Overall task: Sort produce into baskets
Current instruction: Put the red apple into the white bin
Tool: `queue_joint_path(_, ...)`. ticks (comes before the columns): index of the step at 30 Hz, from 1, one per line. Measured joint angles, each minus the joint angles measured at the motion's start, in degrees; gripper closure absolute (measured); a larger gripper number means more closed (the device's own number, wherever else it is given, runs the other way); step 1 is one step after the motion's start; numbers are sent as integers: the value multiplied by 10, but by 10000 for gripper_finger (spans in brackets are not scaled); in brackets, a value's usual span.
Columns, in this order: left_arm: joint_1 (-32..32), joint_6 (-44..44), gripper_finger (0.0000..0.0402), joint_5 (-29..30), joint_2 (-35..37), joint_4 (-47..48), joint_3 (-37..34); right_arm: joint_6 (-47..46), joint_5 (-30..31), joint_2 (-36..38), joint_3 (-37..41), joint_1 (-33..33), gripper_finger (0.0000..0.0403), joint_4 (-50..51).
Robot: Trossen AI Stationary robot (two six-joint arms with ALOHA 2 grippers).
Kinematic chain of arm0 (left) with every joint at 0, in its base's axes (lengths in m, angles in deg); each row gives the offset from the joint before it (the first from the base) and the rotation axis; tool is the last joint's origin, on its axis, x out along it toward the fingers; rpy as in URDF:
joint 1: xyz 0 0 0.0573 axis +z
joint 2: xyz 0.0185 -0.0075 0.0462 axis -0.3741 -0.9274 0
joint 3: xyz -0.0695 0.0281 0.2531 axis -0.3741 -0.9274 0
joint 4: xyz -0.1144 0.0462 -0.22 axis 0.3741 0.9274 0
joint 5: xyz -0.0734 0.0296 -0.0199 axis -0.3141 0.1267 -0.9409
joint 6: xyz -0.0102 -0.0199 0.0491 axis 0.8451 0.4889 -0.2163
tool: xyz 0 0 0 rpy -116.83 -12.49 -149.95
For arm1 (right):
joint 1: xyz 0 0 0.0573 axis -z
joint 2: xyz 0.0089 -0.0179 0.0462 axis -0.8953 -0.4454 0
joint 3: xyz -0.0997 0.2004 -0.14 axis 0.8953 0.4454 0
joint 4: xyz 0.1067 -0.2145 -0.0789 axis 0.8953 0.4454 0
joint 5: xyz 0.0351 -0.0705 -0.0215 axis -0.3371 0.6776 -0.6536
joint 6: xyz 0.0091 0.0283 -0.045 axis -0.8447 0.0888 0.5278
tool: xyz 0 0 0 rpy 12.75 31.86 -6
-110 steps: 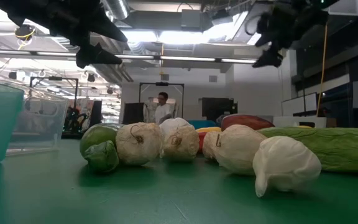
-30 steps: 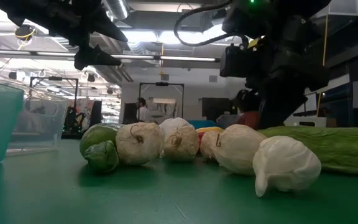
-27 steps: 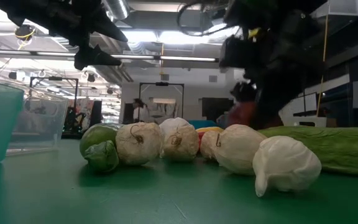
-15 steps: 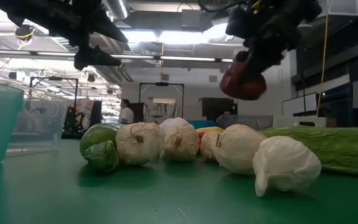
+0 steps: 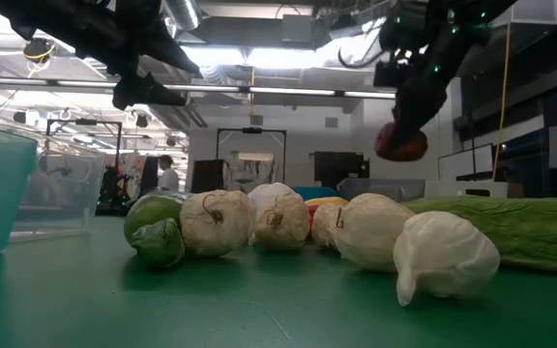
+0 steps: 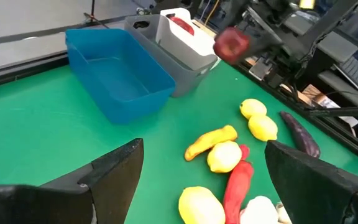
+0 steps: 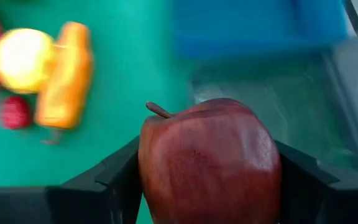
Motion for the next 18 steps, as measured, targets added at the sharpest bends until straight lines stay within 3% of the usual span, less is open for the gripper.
queue_joint_path(10,0,-24,73,20,0,0,0,29,6,-1,0,169,135,14)
queue_joint_path(18,0,-21,73,24,0,0,0,-39,21,-1,0,258,132,35)
